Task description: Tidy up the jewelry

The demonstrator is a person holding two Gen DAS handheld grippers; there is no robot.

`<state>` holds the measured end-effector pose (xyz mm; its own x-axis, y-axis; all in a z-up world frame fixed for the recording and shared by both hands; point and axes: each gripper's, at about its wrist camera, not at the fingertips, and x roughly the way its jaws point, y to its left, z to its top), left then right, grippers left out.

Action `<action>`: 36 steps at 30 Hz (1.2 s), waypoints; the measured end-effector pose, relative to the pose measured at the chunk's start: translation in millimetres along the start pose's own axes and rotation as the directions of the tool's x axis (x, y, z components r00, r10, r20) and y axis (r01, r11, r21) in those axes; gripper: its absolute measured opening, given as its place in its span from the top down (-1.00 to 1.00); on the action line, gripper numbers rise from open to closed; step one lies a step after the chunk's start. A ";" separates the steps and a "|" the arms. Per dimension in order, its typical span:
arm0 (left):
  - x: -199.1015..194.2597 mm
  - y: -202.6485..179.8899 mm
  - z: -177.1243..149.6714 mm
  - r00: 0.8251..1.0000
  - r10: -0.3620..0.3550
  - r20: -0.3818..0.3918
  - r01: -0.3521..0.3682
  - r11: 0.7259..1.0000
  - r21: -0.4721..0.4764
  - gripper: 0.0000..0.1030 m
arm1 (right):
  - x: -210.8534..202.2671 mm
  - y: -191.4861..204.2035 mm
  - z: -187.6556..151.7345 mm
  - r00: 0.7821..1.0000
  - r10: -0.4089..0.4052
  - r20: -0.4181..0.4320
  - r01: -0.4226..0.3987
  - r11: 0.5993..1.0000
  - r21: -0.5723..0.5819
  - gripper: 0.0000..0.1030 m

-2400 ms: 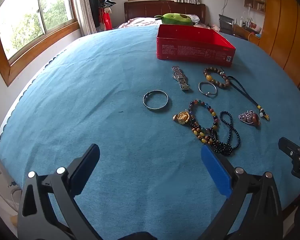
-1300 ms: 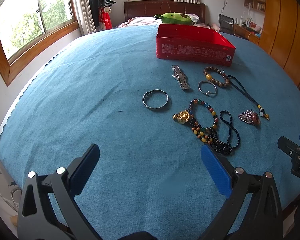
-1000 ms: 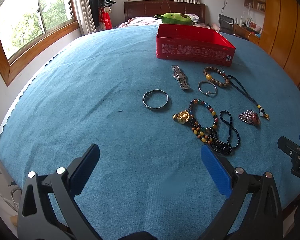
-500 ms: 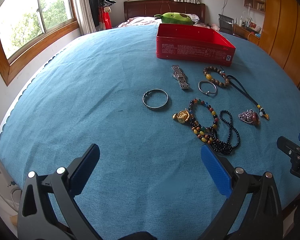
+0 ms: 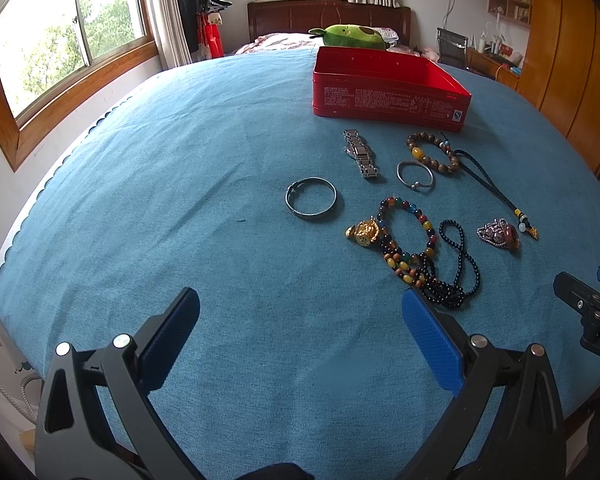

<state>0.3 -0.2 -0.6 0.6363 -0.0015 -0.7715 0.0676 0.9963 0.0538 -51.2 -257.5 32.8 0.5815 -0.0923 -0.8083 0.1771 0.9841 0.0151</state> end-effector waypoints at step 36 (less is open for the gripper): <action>41.6 53.1 28.6 0.989 -0.094 -0.116 0.078 0.988 -0.136 -0.92 | 15.5 -28.7 26.1 0.987 0.160 -0.010 -0.159 0.987 0.038 -0.93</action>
<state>52.4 50.2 -11.6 0.5333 -0.0854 -0.8416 0.0120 0.9956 -0.0934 -26.6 -291.1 35.2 0.5942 0.0677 -0.8015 0.1123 0.9797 0.1659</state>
